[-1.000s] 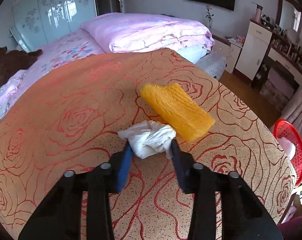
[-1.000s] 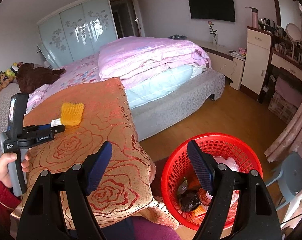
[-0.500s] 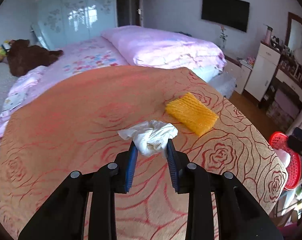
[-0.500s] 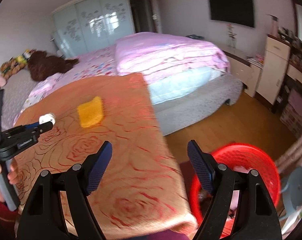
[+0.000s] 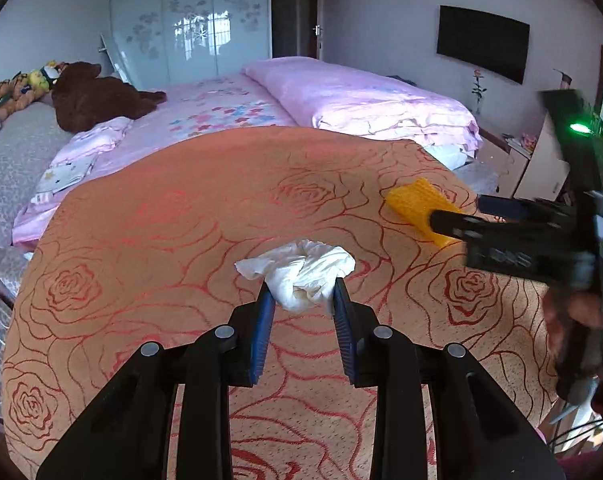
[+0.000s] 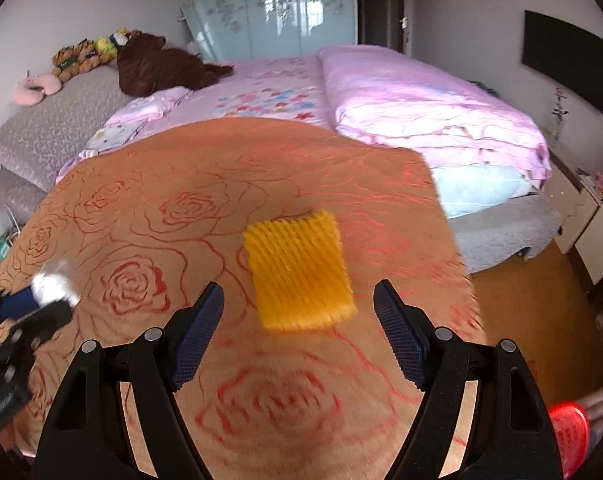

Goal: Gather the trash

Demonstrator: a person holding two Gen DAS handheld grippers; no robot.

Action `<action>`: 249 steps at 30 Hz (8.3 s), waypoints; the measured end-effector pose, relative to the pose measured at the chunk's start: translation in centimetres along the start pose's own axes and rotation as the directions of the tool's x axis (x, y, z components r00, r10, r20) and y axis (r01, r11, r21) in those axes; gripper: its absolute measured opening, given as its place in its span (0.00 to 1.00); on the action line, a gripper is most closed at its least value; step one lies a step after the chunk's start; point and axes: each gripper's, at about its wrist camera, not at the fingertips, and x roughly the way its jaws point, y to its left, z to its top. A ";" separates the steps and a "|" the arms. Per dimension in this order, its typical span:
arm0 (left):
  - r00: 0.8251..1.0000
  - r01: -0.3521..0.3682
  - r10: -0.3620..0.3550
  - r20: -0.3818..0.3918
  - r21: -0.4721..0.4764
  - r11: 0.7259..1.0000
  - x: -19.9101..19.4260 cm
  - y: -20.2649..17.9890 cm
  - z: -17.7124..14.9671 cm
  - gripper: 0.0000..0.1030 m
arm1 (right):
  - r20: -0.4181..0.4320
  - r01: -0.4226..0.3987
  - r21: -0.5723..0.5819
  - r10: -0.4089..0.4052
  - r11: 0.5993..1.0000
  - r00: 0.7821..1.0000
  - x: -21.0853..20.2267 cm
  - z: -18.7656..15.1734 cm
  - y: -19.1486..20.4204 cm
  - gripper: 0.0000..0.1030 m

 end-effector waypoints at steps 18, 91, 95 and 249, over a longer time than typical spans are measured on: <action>1.000 0.008 -0.008 -0.022 -0.030 1.000 0.5 0.7 -0.7 0.27 | -0.056 0.045 -0.079 -0.050 0.996 0.997 2.5 0.1 1.5 0.31; 0.995 0.094 -0.095 0.005 0.126 0.988 -2.5 -8.2 -1.1 0.27 | 0.111 0.060 0.221 -0.086 0.973 0.990 -15.4 -10.8 -5.1 0.25; 0.994 0.109 -0.110 0.001 0.140 0.984 -2.5 -9.2 -1.0 0.27 | 0.113 0.077 0.235 -0.105 0.969 0.988 -16.0 -11.1 -5.9 0.25; 0.961 0.200 -0.253 0.109 0.358 0.912 -7.2 -22.3 -4.4 0.91 | 0.105 0.433 0.575 -0.588 0.694 0.802 -26.2 -21.4 -12.1 0.93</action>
